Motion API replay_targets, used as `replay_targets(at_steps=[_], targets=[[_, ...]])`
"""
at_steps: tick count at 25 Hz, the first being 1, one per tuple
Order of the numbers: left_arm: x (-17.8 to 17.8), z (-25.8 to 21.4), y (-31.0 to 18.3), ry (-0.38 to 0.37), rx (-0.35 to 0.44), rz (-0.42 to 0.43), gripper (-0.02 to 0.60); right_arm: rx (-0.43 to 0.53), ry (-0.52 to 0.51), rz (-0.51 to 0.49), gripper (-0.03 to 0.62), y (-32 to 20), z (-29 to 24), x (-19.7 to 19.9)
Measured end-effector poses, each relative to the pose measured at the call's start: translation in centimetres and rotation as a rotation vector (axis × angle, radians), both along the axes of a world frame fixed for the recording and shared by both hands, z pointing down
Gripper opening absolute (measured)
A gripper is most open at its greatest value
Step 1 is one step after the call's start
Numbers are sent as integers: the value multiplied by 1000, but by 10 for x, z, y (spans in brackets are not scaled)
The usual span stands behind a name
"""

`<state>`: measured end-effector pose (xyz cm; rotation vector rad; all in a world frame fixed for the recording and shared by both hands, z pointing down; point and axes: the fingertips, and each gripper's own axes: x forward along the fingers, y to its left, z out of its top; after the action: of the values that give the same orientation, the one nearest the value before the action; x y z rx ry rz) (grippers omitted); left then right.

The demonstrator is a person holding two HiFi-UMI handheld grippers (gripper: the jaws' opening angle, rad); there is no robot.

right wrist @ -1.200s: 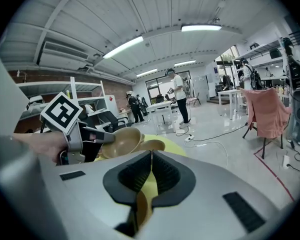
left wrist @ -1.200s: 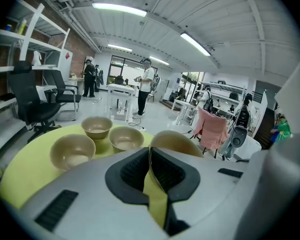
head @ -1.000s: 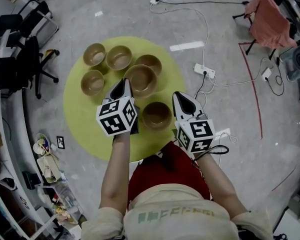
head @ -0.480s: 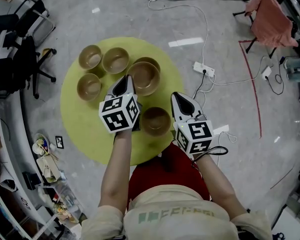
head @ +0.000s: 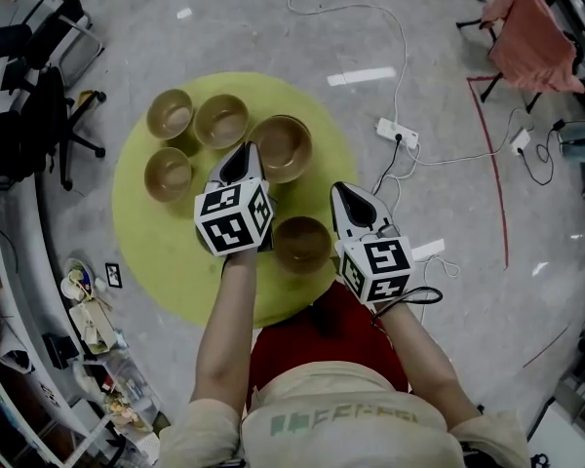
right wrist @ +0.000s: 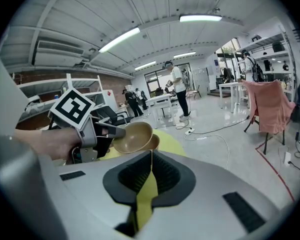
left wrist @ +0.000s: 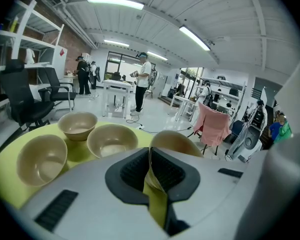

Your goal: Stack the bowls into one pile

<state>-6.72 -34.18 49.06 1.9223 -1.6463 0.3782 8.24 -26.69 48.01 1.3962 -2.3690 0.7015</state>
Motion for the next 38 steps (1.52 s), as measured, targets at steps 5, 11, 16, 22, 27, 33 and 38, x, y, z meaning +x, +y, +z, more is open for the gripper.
replay_targets(at_steps=[5,11,16,22,27,33,38], targets=[[3,8,-5,-4,-18,-1,34,-15,4,1,37,-4,5,4],[3,15,-12,-8,-35,3,34,-28,4,0,37,-11,11,2],[4,21,-13,-8,-47,3,34,-35,5,-10,37,-13,14,0],[6,26,-15,-30,-48,8,34,-45,9,-18,37,-15,19,-1],[6,28,-18,-91,-43,35,35,-52,11,-23,37,-15,21,-3],[8,30,-17,-154,-36,54,35,-57,10,-28,37,-13,23,-1],[8,34,-19,-179,-40,73,37,-63,12,-32,37,-14,26,-3]])
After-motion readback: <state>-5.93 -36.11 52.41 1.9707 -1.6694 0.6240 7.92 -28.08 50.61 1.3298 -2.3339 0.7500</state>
